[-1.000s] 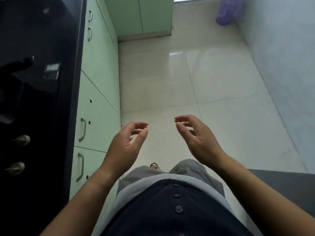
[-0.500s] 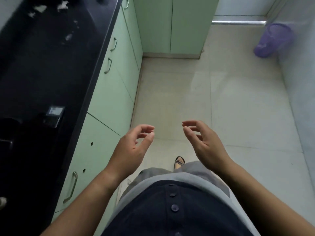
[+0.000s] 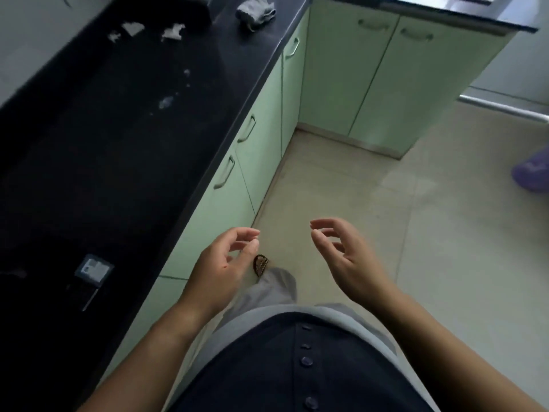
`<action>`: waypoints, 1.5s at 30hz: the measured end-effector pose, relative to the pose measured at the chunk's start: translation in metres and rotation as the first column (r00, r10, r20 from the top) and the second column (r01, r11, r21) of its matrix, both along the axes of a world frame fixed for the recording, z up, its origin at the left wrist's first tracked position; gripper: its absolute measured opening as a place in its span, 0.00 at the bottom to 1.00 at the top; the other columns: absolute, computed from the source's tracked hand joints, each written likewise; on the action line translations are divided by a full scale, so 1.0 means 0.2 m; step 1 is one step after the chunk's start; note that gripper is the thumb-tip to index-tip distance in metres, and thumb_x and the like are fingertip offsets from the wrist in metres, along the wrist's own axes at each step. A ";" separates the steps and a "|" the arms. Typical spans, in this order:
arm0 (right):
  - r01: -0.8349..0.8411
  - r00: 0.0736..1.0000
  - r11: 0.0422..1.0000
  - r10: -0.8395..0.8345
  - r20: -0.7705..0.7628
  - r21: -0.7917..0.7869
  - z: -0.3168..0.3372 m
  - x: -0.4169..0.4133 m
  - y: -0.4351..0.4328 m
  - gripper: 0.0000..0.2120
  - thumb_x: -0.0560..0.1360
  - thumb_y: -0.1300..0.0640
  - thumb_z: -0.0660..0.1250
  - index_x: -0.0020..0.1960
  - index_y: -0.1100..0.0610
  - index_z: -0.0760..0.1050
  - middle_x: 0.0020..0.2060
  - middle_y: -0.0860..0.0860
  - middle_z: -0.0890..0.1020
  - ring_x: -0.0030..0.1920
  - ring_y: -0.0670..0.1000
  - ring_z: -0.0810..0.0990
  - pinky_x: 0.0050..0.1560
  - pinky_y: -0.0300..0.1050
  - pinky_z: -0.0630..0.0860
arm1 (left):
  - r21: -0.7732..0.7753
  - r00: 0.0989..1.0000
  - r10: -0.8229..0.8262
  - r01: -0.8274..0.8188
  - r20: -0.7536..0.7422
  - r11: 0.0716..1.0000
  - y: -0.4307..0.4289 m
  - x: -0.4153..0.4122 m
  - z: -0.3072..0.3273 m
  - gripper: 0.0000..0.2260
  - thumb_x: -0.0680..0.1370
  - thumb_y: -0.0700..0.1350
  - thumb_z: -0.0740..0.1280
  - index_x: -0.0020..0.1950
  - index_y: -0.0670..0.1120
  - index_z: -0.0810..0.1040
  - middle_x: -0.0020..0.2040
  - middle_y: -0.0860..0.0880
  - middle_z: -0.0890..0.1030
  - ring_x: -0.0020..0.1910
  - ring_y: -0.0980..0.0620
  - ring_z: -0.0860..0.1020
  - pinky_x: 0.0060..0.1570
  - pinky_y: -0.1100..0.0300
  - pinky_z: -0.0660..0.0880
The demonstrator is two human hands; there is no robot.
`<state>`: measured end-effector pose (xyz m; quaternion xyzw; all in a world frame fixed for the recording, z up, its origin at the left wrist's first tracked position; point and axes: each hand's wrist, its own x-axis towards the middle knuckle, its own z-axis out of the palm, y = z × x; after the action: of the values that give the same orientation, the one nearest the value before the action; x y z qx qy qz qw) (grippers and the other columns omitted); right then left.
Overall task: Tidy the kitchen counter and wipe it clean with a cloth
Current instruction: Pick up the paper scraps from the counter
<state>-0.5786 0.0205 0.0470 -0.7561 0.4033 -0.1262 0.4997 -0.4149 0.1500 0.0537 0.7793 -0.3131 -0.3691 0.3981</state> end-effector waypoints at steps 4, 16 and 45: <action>-0.027 0.998 0.999 0.029 0.048 -0.041 0.09 0.37 -0.34 0.15 0.76 0.44 0.58 0.58 0.50 0.73 0.54 0.45 0.78 0.54 0.44 0.77 0.55 0.49 0.77 | -0.053 1.000 0.002 0.000 0.031 0.999 -0.34 0.32 0.08 0.06 0.78 0.50 0.62 0.53 0.58 0.76 0.52 0.62 0.79 0.52 0.70 0.74 0.54 0.61 0.72; -0.199 0.980 0.980 0.199 0.014 -0.017 0.08 1.11 -0.95 0.17 0.76 0.43 0.58 0.59 0.50 0.73 0.54 0.45 0.78 0.54 0.44 0.77 0.56 0.50 0.77 | -0.064 0.989 0.143 -0.142 0.026 0.988 -0.93 0.96 0.05 0.08 0.75 0.54 0.63 0.52 0.57 0.78 0.51 0.58 0.80 0.51 0.61 0.78 0.53 0.54 0.77; -0.824 0.557 0.490 0.792 -0.248 -0.284 -0.36 3.43 -2.09 0.19 0.75 0.51 0.64 0.65 0.53 0.71 0.65 0.53 0.71 0.65 0.58 0.67 0.62 0.52 0.68 | 0.427 0.727 0.247 -0.604 0.640 0.673 -1.54 2.78 -0.46 0.18 0.78 0.52 0.60 0.65 0.47 0.72 0.66 0.44 0.71 0.64 0.42 0.71 0.58 0.46 0.72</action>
<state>0.1068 -0.3977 -0.0253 -0.9400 -0.0093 0.0816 0.3312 0.1402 -0.1586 -0.0375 0.9862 -0.0739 -0.1096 0.0993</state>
